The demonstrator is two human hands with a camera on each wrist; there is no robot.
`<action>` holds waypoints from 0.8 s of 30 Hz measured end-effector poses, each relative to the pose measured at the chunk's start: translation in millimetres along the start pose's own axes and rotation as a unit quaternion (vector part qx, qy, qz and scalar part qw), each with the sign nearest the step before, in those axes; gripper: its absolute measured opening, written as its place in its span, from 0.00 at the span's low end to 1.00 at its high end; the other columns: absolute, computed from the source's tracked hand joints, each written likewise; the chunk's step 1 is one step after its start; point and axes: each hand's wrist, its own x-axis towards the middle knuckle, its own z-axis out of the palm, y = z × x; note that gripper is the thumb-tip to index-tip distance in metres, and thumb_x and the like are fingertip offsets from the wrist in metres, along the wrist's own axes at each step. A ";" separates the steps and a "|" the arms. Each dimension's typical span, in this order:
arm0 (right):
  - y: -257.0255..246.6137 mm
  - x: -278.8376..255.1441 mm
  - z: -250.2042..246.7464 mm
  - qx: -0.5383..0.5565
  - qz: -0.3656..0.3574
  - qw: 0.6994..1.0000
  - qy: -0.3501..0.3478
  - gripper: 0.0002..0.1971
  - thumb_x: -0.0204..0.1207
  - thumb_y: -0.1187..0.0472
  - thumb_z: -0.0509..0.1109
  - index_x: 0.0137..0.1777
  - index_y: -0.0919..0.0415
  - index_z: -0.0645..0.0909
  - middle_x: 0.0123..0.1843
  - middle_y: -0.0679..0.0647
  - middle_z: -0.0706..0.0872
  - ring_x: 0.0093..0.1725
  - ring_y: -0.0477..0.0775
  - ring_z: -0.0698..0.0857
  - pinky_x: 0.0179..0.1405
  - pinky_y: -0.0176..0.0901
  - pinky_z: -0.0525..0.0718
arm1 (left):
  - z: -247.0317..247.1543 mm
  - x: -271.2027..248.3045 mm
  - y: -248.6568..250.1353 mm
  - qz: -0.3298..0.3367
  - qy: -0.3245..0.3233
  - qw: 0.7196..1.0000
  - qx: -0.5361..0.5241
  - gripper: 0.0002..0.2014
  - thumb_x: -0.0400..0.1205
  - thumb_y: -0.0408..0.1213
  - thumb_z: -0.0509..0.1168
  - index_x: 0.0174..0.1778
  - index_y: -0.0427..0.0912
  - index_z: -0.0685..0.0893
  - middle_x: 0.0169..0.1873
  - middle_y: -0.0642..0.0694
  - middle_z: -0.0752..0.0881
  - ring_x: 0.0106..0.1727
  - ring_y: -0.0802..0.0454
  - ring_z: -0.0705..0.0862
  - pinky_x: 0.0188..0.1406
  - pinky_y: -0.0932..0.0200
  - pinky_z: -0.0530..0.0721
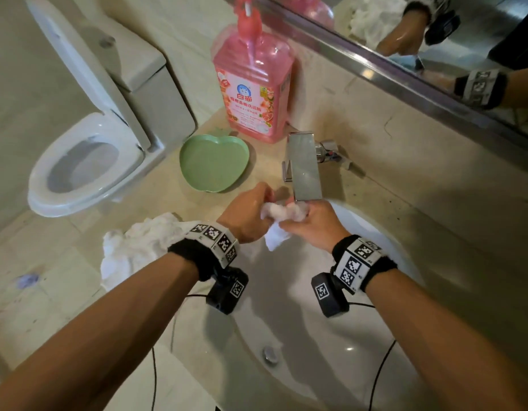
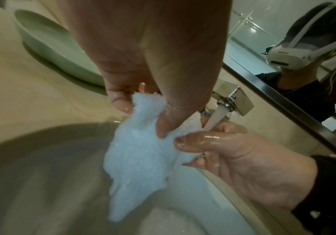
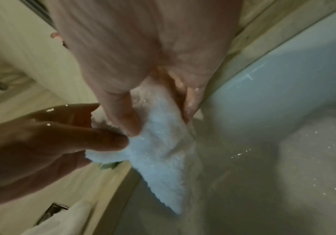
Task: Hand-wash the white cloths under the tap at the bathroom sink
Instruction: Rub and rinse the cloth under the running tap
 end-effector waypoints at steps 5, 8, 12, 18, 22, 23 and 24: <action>3.7 0.4 -11.5 -0.099 -0.066 0.993 0.000 0.09 0.68 0.55 0.84 0.44 0.53 0.88 0.38 0.45 0.87 0.39 0.45 0.84 0.40 0.32 0.76 | -5.4 -1.8 -5.8 0.021 -0.072 0.991 0.110 0.14 0.82 0.48 0.67 0.57 0.43 0.82 0.46 0.43 0.84 0.52 0.40 0.83 0.49 0.50 0.78; 9.9 1.5 -26.2 -0.180 -0.063 0.982 -0.003 0.18 0.72 0.46 0.81 0.50 0.60 0.89 0.43 0.54 0.91 0.43 0.53 0.87 0.42 0.42 0.80 | -3.0 -1.4 0.5 0.007 -0.085 0.991 0.103 0.18 0.85 0.53 0.61 0.59 0.42 0.85 0.48 0.43 0.88 0.50 0.43 0.85 0.48 0.53 0.78; 20.9 0.0 -28.3 -0.232 -0.011 0.971 0.053 0.17 0.78 0.47 0.75 0.58 0.60 0.85 0.44 0.56 0.88 0.47 0.60 0.87 0.44 0.39 0.77 | 11.0 9.2 22.3 -0.086 -0.025 0.996 0.019 0.15 0.86 0.49 0.62 0.59 0.40 0.77 0.46 0.45 0.83 0.45 0.46 0.80 0.44 0.55 0.72; 20.0 -7.9 -13.3 -0.041 0.051 0.998 0.011 0.34 0.65 0.52 0.85 0.67 0.51 0.72 0.60 0.48 0.84 0.56 0.45 0.82 0.49 0.34 0.78 | 25.6 20.2 48.3 -0.126 -0.084 0.978 -0.144 0.22 0.79 0.50 0.62 0.66 0.42 0.79 0.58 0.42 0.87 0.54 0.44 0.87 0.57 0.46 0.86; 19.4 1.1 -15.2 -0.028 0.087 0.996 0.003 0.27 0.72 0.64 0.76 0.70 0.52 0.74 0.61 0.52 0.86 0.60 0.55 0.86 0.59 0.48 0.85 | 22.1 9.7 44.3 -0.077 -0.127 0.964 -0.219 0.19 0.71 0.45 0.62 0.56 0.49 0.88 0.52 0.51 0.91 0.55 0.52 0.88 0.58 0.53 0.85; 17.9 2.1 -17.4 -0.010 0.093 0.996 -0.002 0.25 0.73 0.68 0.72 0.71 0.53 0.76 0.61 0.54 0.87 0.60 0.57 0.86 0.60 0.50 0.86 | 20.8 8.9 38.6 -0.065 -0.117 0.966 -0.219 0.21 0.70 0.41 0.62 0.58 0.46 0.86 0.53 0.52 0.90 0.56 0.52 0.87 0.55 0.58 0.84; 17.1 3.0 -19.8 0.012 0.095 0.995 -0.008 0.25 0.73 0.70 0.69 0.70 0.54 0.78 0.60 0.56 0.88 0.59 0.59 0.87 0.61 0.54 0.87 | 18.8 8.8 32.3 -0.054 -0.107 0.973 -0.199 0.25 0.69 0.39 0.64 0.65 0.43 0.80 0.57 0.49 0.86 0.60 0.50 0.85 0.55 0.59 0.82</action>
